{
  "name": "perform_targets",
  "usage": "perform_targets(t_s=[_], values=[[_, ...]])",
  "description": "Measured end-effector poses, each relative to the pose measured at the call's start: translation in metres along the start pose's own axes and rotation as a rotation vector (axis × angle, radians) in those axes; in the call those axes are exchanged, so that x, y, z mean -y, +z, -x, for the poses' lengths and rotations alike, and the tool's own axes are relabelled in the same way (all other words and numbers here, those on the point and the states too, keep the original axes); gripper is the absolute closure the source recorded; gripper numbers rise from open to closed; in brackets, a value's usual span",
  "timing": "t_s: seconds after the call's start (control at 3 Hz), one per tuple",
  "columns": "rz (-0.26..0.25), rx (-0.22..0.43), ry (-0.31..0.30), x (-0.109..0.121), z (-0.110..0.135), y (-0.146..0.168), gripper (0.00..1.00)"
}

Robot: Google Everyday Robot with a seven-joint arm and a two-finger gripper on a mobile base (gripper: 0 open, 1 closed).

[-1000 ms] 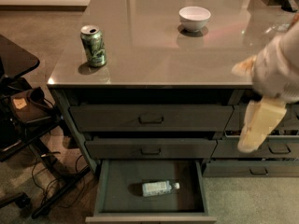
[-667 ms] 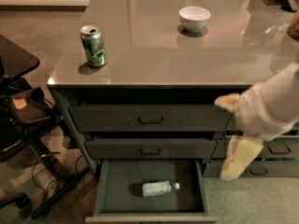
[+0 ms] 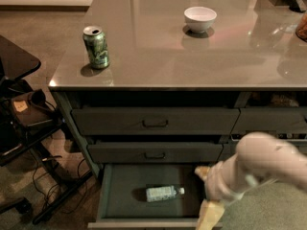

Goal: Pick blue plastic bottle from bottom drawer and place on counter

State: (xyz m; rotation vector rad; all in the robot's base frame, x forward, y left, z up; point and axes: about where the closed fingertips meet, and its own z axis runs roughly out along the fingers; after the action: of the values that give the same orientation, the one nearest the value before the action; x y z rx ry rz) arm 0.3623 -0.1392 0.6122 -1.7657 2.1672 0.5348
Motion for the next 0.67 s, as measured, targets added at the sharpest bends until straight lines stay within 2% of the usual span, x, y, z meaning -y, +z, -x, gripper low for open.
perform_targets(t_s=[0.33,0.67], values=[[0.094,-0.015,0.098,-0.018,-0.046,0.104,0.0],[0.132,0.014,0.164,-0.012,-0.071,0.175,0.0]])
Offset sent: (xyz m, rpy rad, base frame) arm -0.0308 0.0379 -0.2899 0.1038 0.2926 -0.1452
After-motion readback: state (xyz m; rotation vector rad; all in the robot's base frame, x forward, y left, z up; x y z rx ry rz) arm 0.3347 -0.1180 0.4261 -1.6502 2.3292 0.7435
